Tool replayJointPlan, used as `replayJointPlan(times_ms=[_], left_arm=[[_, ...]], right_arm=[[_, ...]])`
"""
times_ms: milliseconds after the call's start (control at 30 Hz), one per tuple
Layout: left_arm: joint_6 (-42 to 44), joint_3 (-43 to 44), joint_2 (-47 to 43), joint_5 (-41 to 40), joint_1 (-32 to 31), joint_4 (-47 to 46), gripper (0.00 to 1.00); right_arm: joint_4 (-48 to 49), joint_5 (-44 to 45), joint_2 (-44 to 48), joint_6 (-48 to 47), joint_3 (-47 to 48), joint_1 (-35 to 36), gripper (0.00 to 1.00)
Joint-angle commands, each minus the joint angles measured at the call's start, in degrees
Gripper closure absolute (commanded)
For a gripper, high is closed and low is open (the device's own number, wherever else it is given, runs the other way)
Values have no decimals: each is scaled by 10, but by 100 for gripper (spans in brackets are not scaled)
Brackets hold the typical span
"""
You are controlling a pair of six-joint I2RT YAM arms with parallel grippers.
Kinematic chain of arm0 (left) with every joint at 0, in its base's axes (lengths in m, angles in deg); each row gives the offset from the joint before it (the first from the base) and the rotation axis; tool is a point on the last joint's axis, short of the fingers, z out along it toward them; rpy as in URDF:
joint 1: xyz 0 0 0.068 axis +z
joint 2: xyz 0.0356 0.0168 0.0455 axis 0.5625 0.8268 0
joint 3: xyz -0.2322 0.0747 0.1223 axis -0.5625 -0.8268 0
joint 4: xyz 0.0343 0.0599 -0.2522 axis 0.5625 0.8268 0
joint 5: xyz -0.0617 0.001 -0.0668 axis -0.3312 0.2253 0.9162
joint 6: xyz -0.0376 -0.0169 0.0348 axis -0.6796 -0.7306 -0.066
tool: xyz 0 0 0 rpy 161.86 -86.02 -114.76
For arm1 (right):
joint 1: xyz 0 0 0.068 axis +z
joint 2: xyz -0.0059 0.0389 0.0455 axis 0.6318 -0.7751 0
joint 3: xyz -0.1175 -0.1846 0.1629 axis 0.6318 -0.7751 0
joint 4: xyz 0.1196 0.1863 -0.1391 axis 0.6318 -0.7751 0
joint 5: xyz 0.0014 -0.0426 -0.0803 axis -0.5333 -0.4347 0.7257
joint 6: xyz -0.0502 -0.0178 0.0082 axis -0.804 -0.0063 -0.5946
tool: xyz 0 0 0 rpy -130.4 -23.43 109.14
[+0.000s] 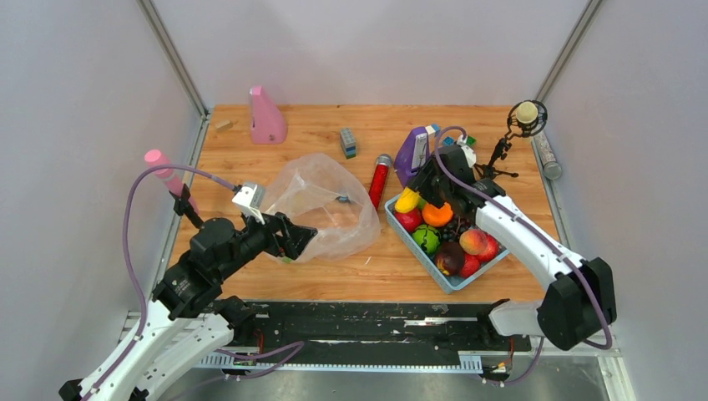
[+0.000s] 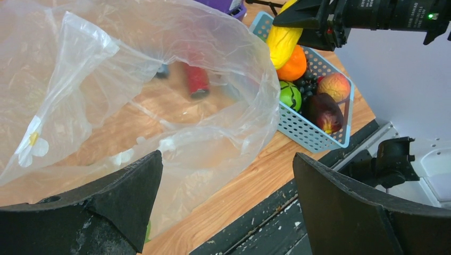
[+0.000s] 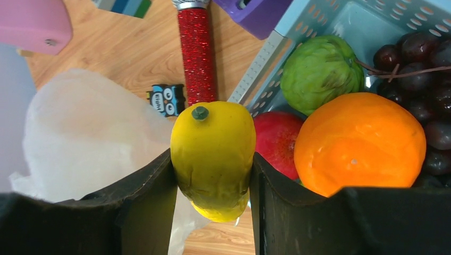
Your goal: Untie the knot of the plastic bag and take out the fruit
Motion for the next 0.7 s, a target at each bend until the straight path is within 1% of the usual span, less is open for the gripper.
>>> replayJointPlan(times_ms=[0, 167, 300, 333, 400, 500, 600, 667], left_arm=[[-9, -2, -2, -9, 2, 3, 0], [-9, -2, 1, -9, 2, 10, 0], [-8, -3, 0, -11, 2, 17, 0], [-8, -4, -1, -11, 2, 17, 0], [-8, -5, 0, -11, 1, 17, 0], [-7, -7, 0, -11, 2, 17, 0], [-7, -10, 0, -11, 1, 15, 0], [-8, -12, 0, -12, 2, 13, 0]], right_arm=[[12, 17, -32, 21, 9, -9, 82], [7, 29, -84, 10, 29, -14, 82], [-5, 30, -111, 12, 37, -14, 77], [-9, 32, -114, 13, 37, -14, 74], [-18, 39, -115, 15, 37, -14, 62], [-30, 52, -109, 18, 36, -14, 52], [-38, 66, -91, 21, 32, -14, 40], [-42, 74, -81, 22, 30, -14, 35]])
